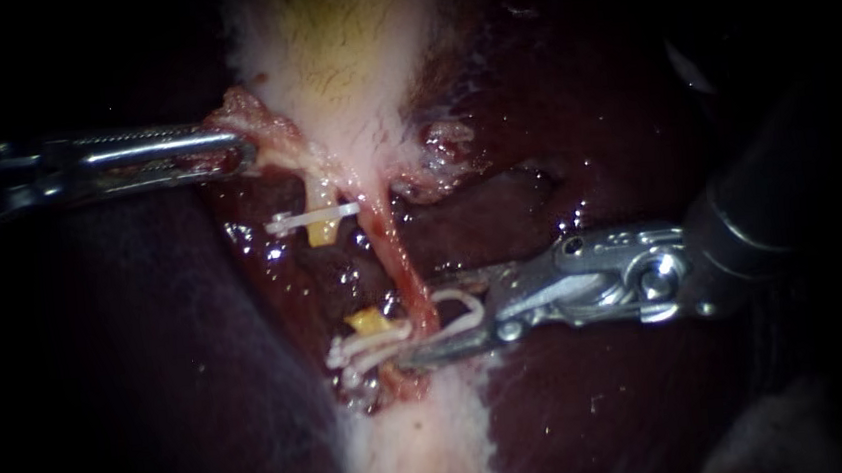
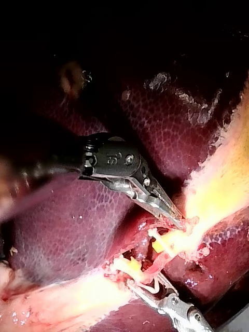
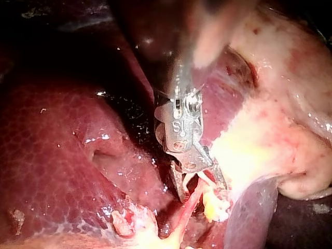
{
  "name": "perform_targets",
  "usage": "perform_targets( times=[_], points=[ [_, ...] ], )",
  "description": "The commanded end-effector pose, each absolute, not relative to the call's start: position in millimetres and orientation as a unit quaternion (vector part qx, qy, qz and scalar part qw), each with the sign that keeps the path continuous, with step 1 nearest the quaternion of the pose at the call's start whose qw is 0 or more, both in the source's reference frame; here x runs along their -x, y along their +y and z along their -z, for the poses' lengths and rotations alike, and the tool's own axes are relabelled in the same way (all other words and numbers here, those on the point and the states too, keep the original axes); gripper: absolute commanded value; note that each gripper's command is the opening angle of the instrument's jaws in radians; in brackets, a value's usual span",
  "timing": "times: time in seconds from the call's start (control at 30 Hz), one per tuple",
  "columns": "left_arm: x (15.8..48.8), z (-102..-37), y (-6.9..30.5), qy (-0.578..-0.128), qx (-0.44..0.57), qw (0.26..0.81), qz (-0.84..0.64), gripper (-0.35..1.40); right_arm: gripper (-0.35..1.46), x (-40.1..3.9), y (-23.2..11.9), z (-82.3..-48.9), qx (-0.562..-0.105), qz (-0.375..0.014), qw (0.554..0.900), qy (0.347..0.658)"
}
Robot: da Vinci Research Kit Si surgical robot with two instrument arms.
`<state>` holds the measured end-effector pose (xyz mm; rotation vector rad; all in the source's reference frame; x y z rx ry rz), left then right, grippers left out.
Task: Clipping first clip right tube
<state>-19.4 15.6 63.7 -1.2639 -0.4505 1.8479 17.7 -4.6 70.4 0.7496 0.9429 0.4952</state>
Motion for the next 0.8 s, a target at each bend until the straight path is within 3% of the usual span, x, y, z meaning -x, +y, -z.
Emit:
perform_targets(
  times=[0.03,0.4,0.8],
  points=[
    [19.4,-63.6,15.6,-0.179,0.503,0.416,-0.736,-0.35,0.46,-17.9,-4.6,-70.5,-0.351,-0.236,0.791,0.442],
    [19.5,-63.6,15.6,-0.179,0.503,0.416,-0.736,-0.35,0.46,-18.6,-4.5,-70.3,-0.394,-0.271,0.734,0.482],
    [19.4,-63.6,15.6,-0.179,0.503,0.416,-0.736,-0.35,0.45,-18.9,-5.8,-66.9,-0.442,-0.256,0.699,0.5]
  ],
)
